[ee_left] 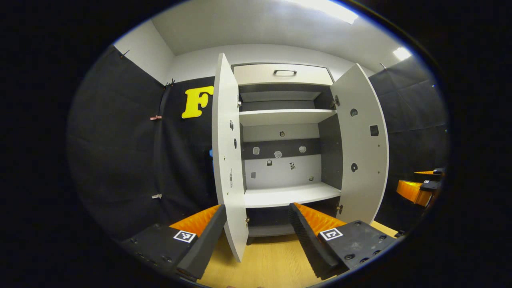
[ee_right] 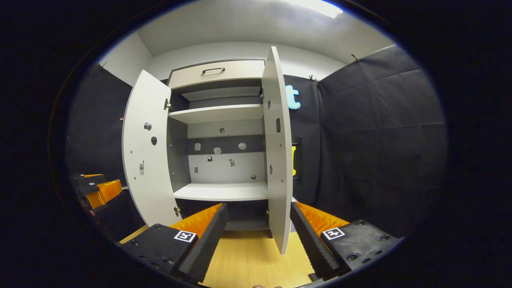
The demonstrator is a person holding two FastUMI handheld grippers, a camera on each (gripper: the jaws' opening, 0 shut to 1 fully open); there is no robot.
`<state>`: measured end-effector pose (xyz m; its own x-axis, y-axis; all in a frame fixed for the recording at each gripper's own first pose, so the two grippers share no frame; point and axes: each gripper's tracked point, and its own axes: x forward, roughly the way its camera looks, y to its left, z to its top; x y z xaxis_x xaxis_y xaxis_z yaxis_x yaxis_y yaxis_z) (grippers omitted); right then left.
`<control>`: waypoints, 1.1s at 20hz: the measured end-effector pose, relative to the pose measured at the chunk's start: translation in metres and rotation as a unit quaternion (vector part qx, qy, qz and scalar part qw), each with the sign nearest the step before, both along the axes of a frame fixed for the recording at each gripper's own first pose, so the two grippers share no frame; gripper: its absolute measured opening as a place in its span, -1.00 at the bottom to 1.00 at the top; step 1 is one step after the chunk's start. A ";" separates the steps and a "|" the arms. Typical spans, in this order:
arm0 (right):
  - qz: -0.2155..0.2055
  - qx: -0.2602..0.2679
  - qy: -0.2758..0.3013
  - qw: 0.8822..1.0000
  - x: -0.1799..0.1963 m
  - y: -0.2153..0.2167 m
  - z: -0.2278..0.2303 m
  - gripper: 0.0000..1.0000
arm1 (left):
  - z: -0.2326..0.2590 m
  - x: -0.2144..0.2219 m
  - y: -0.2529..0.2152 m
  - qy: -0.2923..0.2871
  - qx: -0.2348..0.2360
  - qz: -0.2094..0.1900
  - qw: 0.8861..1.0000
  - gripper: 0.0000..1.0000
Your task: Open the right door of the double-door shoe cabinet with the right hand, and open the left door with the left hand.
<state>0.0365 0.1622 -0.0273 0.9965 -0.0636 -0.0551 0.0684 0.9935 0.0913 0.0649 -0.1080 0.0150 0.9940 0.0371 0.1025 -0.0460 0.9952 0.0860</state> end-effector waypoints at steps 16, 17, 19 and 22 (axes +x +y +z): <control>0.035 -0.013 0.016 0.999 0.026 0.028 0.001 0.96 | -0.013 -0.005 -0.008 0.023 0.004 -0.005 1.000 0.93; 0.035 -0.010 0.012 0.999 0.028 0.029 0.004 0.96 | -0.014 -0.006 -0.008 0.025 0.002 -0.005 1.000 0.93; 0.036 -0.006 0.005 0.999 0.031 0.030 0.008 0.97 | -0.016 -0.007 -0.008 0.030 0.001 -0.003 1.000 0.93; 0.038 -0.007 0.000 0.999 0.034 0.032 0.010 0.97 | -0.014 -0.008 -0.010 0.028 0.003 -0.004 1.000 0.93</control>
